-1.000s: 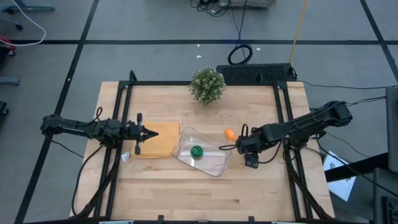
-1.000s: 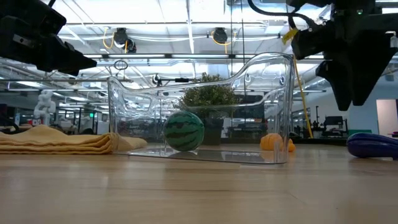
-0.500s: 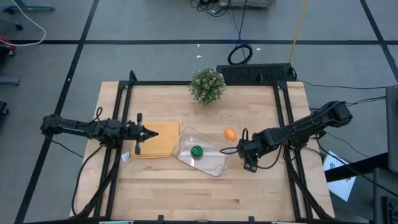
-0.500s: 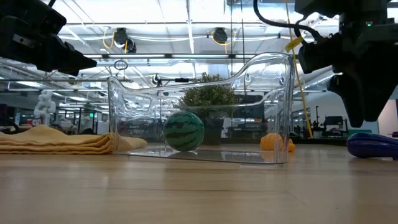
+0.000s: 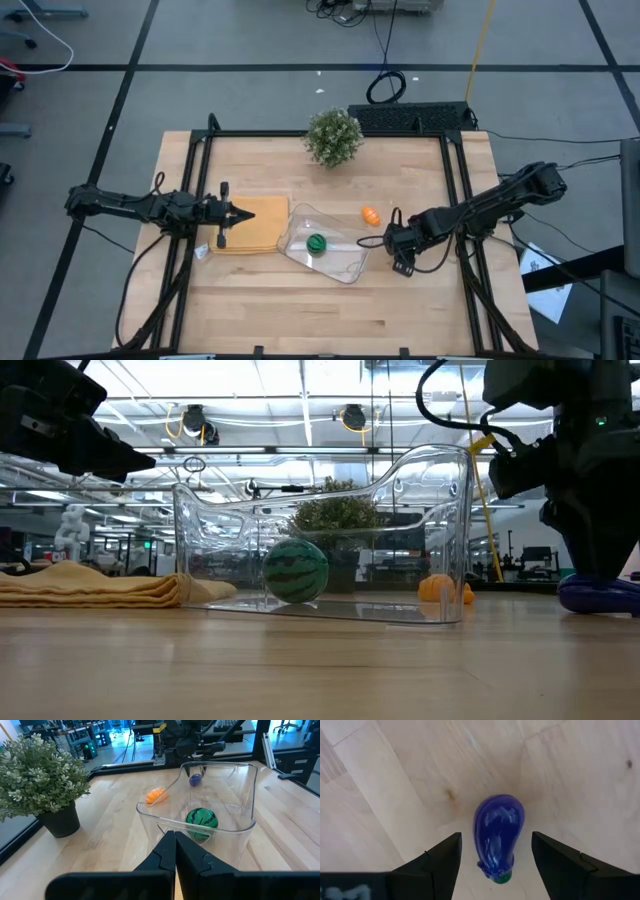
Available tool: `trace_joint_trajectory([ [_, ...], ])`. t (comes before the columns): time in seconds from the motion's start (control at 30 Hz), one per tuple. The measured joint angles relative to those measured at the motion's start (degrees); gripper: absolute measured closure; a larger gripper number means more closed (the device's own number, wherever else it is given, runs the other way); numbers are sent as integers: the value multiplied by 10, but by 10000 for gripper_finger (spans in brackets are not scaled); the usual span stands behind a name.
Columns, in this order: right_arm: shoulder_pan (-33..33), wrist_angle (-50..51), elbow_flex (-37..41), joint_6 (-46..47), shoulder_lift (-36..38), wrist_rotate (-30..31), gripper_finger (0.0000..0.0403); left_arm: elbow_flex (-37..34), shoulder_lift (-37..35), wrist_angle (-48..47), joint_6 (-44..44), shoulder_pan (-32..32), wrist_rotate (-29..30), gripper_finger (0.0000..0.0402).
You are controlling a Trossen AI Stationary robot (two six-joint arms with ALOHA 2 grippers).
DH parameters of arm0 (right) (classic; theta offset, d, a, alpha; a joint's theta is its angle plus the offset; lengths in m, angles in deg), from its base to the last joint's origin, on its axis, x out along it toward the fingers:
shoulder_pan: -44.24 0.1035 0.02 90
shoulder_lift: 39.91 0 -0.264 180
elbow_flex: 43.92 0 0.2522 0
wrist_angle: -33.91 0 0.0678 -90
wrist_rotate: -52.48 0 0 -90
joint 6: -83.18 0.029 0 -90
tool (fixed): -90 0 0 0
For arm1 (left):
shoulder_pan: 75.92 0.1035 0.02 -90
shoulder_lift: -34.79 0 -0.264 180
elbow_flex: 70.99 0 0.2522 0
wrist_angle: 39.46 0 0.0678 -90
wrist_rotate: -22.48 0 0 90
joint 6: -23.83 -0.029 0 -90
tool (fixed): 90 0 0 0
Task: Pick and placing Produce into tupperware
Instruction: Put the eggplant into the transparent bin
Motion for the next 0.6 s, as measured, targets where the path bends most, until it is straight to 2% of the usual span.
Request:
trace_joint_trajectory([
  [0.6,0,-88,73,21,2,-14,171,0,0,-7,0,0,0,398],
])
